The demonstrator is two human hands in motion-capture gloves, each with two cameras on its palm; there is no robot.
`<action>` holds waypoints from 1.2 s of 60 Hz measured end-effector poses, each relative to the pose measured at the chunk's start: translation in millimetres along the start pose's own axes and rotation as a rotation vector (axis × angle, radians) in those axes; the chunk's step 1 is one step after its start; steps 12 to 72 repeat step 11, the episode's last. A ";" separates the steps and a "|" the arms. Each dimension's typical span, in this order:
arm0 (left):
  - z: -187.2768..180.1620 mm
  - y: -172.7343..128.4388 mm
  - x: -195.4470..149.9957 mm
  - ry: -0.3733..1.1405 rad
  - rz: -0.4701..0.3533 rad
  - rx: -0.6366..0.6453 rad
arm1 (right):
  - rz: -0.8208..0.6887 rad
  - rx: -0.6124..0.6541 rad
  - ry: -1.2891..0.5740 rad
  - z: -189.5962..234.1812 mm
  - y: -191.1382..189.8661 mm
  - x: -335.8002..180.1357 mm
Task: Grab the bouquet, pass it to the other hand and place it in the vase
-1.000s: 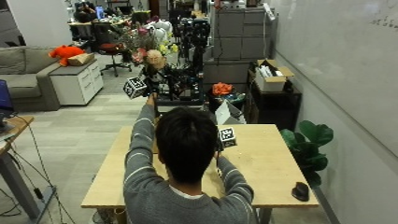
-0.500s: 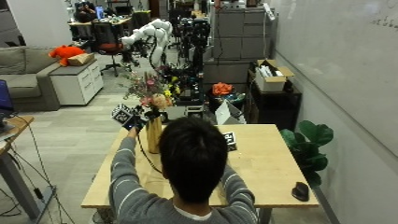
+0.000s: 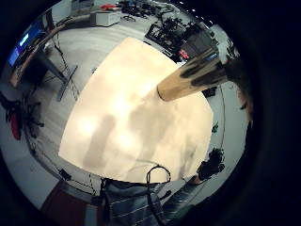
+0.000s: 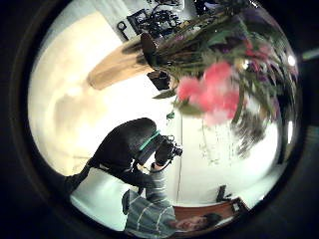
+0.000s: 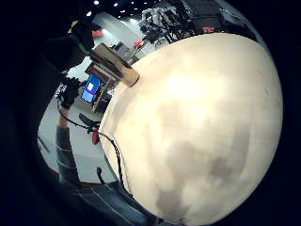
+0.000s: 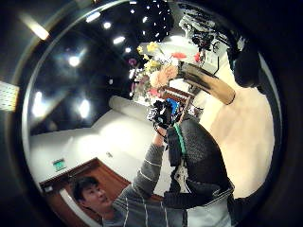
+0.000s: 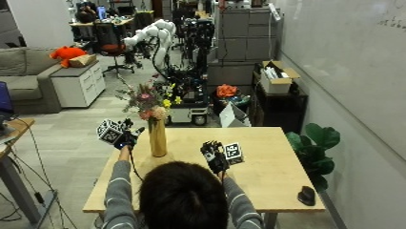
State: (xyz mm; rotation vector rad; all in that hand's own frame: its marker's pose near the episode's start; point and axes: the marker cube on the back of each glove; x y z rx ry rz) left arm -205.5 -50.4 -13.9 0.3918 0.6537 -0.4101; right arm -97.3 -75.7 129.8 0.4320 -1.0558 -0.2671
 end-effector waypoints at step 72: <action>4.6 23.0 4.3 0.244 0.103 -0.051 | -0.027 -0.007 0.025 -8.6 24.9 -5.0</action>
